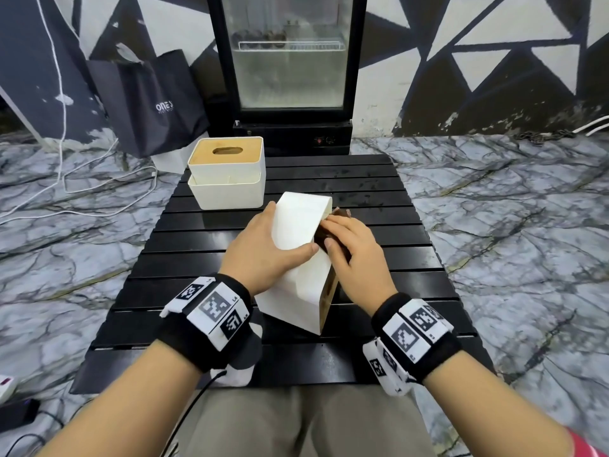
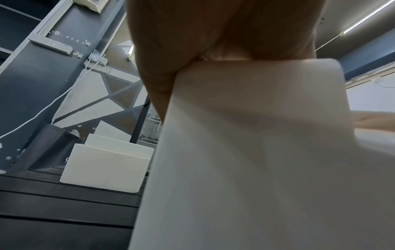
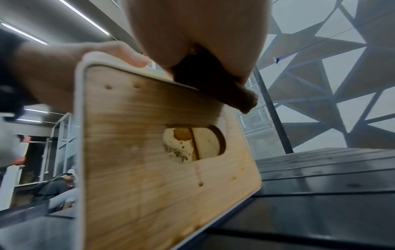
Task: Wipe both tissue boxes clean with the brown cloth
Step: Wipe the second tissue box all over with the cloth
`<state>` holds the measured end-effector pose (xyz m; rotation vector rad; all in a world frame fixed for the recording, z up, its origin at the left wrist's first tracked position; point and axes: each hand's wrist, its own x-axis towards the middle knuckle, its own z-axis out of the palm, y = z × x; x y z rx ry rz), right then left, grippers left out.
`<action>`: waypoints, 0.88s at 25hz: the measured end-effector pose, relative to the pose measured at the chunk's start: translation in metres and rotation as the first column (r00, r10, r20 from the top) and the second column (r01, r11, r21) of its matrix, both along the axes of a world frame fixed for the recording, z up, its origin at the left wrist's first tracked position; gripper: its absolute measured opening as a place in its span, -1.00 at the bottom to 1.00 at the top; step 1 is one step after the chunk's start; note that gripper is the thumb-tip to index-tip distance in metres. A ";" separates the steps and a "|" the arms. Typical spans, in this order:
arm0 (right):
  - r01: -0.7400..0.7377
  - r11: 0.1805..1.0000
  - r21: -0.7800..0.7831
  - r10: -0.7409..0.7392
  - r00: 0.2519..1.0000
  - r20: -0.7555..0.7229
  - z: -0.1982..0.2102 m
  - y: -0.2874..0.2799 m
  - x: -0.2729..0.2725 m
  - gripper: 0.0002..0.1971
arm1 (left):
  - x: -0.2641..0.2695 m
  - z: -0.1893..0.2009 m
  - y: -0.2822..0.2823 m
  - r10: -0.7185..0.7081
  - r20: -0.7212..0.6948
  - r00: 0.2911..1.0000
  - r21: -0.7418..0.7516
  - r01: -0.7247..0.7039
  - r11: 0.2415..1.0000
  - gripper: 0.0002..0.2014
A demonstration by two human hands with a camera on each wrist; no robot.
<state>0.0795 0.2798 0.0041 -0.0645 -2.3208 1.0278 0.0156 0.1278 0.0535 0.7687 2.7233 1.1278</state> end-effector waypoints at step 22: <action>0.035 0.999 0.011 -0.036 0.994 0.103 0.009 0.011 -0.027 -0.71 | 0.001 0.002 0.003 0.040 -0.001 0.999 -0.048 -0.040 0.998 -0.16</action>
